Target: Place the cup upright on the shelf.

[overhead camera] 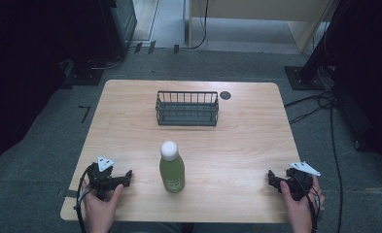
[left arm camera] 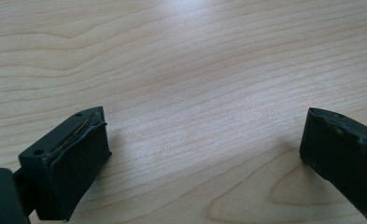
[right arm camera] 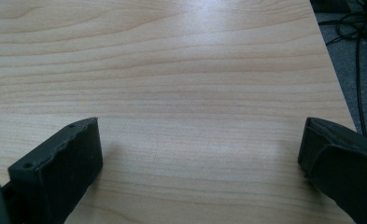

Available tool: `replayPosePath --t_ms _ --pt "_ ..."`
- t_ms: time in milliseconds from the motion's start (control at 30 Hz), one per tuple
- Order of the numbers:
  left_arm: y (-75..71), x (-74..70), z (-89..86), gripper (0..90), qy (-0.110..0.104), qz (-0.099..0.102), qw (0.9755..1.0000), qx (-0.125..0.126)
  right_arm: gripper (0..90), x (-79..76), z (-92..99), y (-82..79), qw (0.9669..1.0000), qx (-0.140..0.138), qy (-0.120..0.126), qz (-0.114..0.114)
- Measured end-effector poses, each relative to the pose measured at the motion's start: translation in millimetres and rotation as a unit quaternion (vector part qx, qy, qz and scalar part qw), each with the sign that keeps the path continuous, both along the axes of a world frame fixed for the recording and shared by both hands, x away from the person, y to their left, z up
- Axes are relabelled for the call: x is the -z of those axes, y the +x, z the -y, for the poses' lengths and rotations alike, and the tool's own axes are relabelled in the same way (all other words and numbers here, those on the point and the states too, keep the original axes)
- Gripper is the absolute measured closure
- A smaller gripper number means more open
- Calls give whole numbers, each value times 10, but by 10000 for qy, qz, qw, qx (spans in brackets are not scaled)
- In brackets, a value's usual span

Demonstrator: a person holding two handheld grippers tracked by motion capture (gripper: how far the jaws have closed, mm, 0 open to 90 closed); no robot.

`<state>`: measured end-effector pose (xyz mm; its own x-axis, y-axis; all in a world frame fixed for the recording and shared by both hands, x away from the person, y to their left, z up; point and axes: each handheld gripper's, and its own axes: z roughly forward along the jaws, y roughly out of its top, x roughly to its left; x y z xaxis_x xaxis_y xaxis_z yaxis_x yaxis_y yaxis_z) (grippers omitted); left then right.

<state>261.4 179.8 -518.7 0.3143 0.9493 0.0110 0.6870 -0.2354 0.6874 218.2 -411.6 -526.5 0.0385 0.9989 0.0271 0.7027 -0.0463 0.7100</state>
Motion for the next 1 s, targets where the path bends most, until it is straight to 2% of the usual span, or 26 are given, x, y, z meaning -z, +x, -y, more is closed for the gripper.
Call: replayPosePath --t_ms 233,333,400,433,467,533,633,833,867,933,1000 --pt "-1 -3 62 15 14 -13 9995 -326 0 0 0 0 10000 1 1 0" --pt "-50 -12 47 16 2 -51 9995 -324 0 0 0 0 10000 1 -1 -1" --pt "-83 -38 25 16 -149 0 9992 -368 0 0 -3 5 10000 20 -3 -4" --pt "-106 -62 9 16 -290 108 9989 -361 0 0 -4 7 10000 35 2 -4" --pt "-148 -104 13 16 -466 268 9982 -283 0 0 -5 9 10000 40 2 -4" --pt "-171 -124 34 15 -497 326 9980 -210 0 0 -5 11 10000 48 0 -3" --pt "-247 -176 140 15 -571 466 9973 56 0 0 -6 13 10000 55 -2 -2" --pt "-372 -281 313 16 -890 588 9935 407 0 0 -7 13 10000 59 0 -5" --pt "-421 -302 374 16 -984 606 9918 552 0 0 -6 13 10000 55 -1 -3" --pt "-447 -310 404 16 -984 626 9912 627 0 0 -6 13 10000 55 -3 -2" --pt "-498 -329 461 16 -1031 655 9894 785 0 0 -6 13 10000 55 -2 -3"
